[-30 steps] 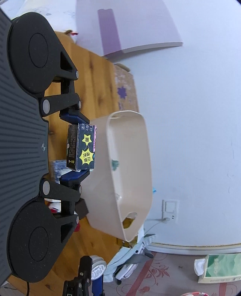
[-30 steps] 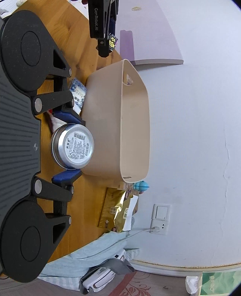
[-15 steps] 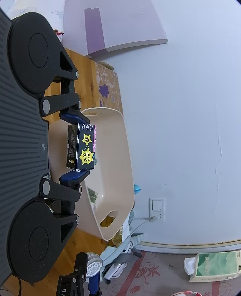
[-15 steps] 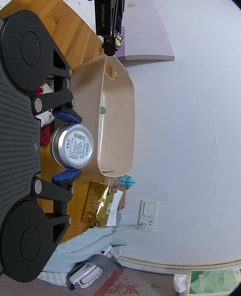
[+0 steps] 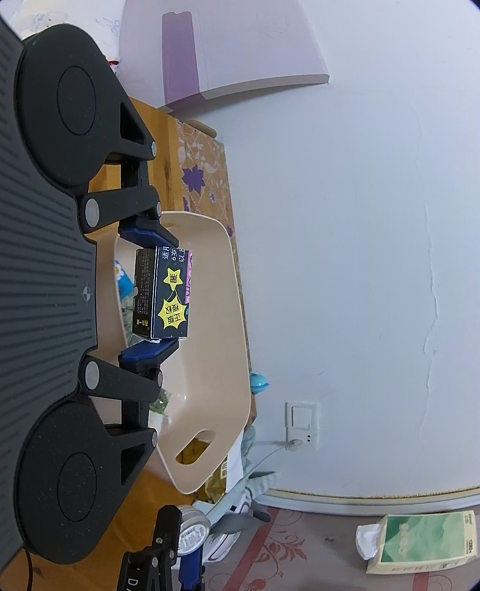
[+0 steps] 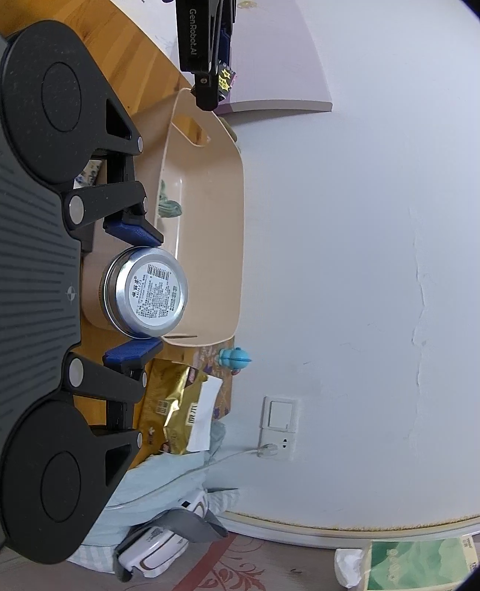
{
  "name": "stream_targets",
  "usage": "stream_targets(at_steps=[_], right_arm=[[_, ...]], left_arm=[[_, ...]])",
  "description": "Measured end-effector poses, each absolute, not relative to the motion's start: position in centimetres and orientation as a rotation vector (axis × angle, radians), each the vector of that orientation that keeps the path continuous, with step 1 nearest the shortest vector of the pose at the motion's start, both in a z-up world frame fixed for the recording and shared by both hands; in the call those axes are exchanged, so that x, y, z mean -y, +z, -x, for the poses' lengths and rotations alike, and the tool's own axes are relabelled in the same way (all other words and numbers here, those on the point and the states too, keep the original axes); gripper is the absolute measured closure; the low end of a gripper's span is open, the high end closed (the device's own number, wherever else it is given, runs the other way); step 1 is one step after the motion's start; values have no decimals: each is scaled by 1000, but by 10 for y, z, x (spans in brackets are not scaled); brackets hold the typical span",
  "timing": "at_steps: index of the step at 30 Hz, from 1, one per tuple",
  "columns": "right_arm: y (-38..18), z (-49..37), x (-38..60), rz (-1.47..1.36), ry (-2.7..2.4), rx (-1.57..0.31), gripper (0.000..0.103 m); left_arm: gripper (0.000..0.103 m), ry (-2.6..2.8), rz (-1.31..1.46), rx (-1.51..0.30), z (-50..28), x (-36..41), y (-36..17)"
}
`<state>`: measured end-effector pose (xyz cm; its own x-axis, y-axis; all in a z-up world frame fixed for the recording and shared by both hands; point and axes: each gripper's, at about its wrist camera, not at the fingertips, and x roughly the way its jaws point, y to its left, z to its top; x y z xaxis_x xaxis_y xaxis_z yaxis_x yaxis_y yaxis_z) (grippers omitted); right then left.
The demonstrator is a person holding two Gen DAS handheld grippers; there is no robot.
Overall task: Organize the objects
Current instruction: 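Lift the snack box with the left tool while the right tool carries the tin to the basket, then lower the snack box and tin into the basket and open both tools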
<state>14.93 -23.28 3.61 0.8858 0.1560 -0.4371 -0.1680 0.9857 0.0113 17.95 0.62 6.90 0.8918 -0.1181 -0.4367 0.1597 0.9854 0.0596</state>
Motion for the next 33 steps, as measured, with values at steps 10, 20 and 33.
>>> stream_targets(at_steps=[10, 20, 33], right_arm=[[37, -172, 230, 23, 180, -457, 52], [35, -199, 222, 24, 196, -456, 52], [27, -227, 204, 34, 238, -478, 52]], left_arm=[[51, -140, -97, -461, -205, -4, 66], [51, -139, -96, -480, -234, -1, 60], [51, -114, -108, -535, -263, -1, 37]])
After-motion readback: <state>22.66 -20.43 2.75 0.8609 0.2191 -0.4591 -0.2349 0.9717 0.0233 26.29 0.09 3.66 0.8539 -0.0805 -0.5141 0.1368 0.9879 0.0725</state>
